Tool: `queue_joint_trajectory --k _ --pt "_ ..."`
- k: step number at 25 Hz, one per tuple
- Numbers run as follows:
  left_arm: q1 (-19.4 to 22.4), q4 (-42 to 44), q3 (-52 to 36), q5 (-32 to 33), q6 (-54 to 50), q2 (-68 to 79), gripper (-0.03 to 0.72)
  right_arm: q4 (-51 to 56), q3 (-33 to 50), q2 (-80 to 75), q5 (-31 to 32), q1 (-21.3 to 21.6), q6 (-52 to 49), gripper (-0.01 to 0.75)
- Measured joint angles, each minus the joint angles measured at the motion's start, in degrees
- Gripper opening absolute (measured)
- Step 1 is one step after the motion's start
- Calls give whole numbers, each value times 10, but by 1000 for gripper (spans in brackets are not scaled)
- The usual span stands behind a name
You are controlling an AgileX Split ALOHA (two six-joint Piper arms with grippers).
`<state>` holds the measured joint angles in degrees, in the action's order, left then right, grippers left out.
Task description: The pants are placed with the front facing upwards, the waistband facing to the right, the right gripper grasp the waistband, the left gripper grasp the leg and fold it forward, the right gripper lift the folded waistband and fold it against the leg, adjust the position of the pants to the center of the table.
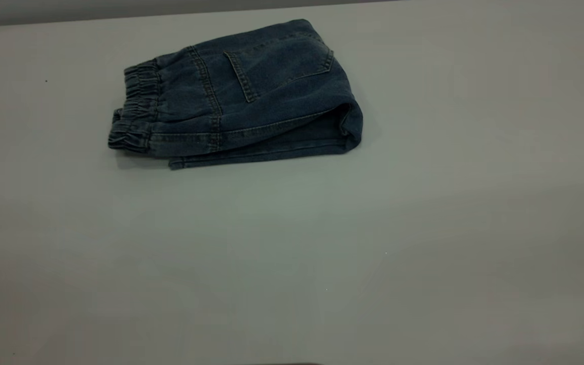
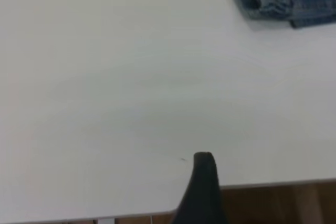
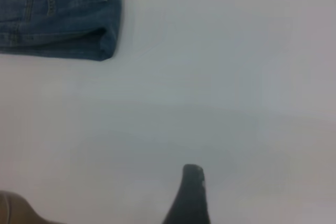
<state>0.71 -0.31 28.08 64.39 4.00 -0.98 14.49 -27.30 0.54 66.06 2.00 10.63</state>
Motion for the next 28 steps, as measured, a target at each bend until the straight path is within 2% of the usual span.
queue_joint_trajectory --k 17,24,28 --pt "1 0 0 2 0 0 577 -3 0 0 0 6 0 575" --pt "1 0 0 2 0 0 577 -84 0 0 -5 6 -90 575" --pt "1 0 0 2 0 0 577 -100 1 0 -5 6 -106 575"
